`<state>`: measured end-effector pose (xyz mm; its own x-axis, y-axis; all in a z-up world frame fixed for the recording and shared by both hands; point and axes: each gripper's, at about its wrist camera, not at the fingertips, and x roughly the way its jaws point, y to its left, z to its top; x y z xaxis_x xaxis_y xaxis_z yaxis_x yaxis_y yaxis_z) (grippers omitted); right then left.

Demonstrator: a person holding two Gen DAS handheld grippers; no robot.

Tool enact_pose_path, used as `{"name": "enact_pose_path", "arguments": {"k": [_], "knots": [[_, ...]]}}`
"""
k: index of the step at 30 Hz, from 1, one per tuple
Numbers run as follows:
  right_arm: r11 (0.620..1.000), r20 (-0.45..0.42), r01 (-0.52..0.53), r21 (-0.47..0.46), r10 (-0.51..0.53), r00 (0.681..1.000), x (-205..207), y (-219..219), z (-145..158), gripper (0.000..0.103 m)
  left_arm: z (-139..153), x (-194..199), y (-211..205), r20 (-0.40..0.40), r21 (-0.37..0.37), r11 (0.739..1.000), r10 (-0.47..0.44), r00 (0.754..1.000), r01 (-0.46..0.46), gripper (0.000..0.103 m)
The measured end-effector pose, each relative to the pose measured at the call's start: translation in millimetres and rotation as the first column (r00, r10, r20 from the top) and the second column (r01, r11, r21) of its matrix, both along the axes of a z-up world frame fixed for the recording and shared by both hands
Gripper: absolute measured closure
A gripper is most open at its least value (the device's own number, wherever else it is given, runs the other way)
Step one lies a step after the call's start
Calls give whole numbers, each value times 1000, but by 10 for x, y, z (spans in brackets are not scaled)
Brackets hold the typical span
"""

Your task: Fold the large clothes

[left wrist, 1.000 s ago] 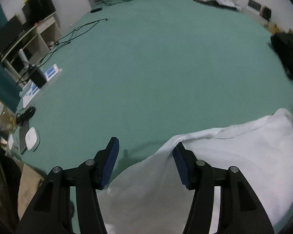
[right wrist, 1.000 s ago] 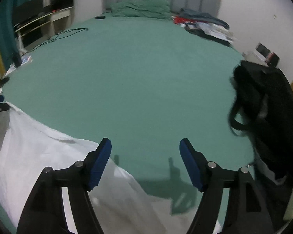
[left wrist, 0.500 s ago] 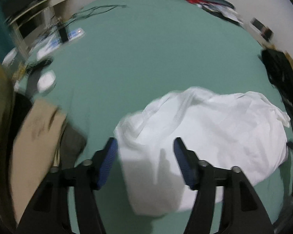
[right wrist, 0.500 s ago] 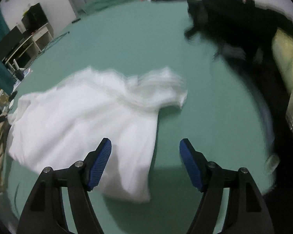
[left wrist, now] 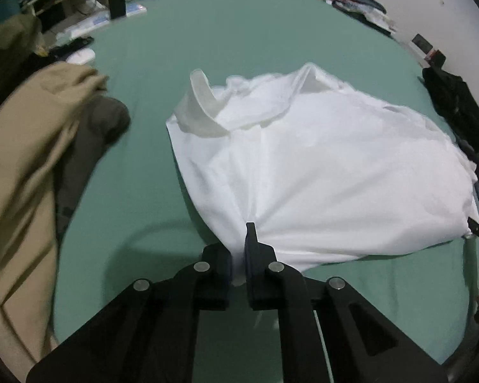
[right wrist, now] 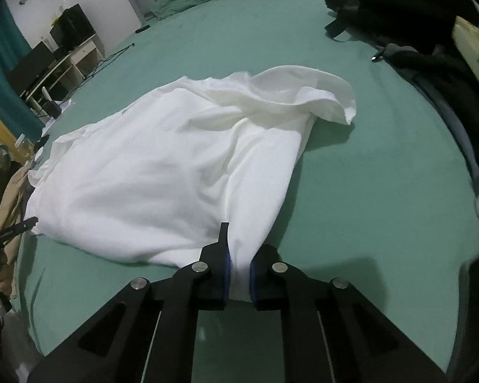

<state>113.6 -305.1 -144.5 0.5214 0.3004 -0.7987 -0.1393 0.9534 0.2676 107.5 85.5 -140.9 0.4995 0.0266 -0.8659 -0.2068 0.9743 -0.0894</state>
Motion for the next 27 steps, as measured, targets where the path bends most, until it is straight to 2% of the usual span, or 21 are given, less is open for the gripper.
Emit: {"name": "enact_pose_path", "arguments": {"k": [5, 9, 12, 19, 27], "knots": [[1000, 10, -11, -12, 11, 1000, -313, -67, 107, 95, 176, -228, 17, 19, -11, 1000, 10, 1000, -10, 96], [1000, -3, -17, 7, 17, 1000, -587, -105, 121, 95, 264, -553, 79, 20, -64, 998, 25, 999, -24, 96], [1000, -11, -13, 17, 14, 1000, -817, -141, 118, 95, 248, -774, 36, 9, -85, 996, 35, 999, -34, 96], [1000, -28, -13, 3, 13, 1000, -1268, -185, 69, 95, 118, -1299, 14, -17, -84, 996, 40, 999, -42, 95], [1000, -46, 3, -10, -3, 999, -1505, -219, 40, 94, 37, -1511, -15, -59, -117, 992, 33, 998, -40, 92]]}}
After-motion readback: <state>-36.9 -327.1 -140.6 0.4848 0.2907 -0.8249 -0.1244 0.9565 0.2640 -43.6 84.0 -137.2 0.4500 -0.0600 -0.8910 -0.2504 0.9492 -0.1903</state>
